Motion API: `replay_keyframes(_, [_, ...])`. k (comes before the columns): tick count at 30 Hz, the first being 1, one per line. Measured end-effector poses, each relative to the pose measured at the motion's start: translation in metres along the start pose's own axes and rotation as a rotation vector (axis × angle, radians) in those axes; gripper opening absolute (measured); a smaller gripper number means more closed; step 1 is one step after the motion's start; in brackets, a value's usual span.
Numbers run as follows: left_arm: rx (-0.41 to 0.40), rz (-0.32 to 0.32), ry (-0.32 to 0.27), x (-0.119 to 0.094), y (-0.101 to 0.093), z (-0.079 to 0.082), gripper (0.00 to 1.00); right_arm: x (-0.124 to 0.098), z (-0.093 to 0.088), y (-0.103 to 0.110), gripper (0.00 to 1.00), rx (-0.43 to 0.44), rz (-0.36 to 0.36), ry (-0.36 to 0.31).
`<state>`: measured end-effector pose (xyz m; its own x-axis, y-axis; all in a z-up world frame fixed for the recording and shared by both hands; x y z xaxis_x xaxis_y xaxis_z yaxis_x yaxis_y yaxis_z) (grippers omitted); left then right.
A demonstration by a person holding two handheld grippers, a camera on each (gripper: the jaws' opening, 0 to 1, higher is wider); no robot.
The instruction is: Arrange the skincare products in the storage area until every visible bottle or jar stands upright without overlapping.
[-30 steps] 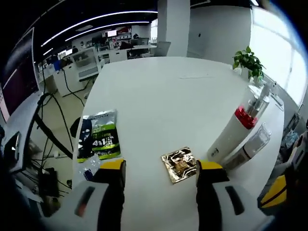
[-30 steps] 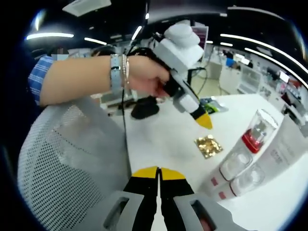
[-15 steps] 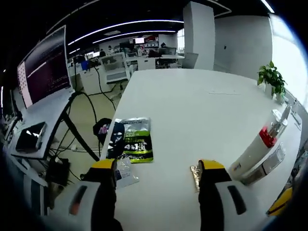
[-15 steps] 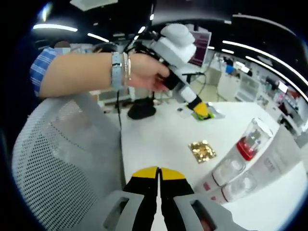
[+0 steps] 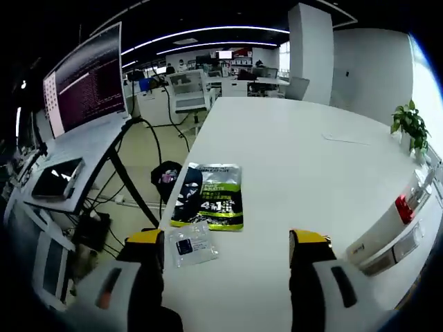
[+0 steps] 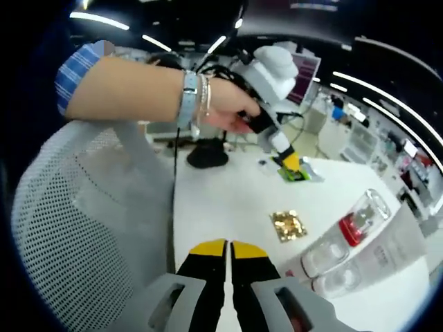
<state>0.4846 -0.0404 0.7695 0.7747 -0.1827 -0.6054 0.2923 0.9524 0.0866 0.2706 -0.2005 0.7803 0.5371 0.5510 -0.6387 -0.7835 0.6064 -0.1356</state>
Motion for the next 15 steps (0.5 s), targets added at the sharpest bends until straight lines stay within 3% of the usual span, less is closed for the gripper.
replay_keyframes(7, [-0.046,0.034,0.068,0.016,0.013,-0.01,0.74,-0.005,0.006,-0.003,0.0,-0.001,0.0,-0.033])
replay_keyframes(11, [-0.126,0.044,0.112,0.024,0.025,-0.013,0.72,-0.005,0.007,-0.003,0.0,0.01,0.001,-0.044])
replay_keyframes(15, [-0.119,0.063,0.129,0.031,0.032,-0.018,0.72,-0.006,0.007,-0.002,0.0,-0.011,-0.006,-0.039])
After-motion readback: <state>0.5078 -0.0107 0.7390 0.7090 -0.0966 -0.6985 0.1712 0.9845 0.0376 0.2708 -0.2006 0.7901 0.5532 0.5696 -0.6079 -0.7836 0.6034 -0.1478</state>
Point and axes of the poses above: the point that each gripper's makers call its tool centre point, and the gripper's own axes: x roughly forward along the fingers, y roughly to its left, z roughly out of its top, the point moved 10 cm from there along -x, roughly backward along the fingers, and after that the axes turned 5 degrees about z, right-handed, at the moved point
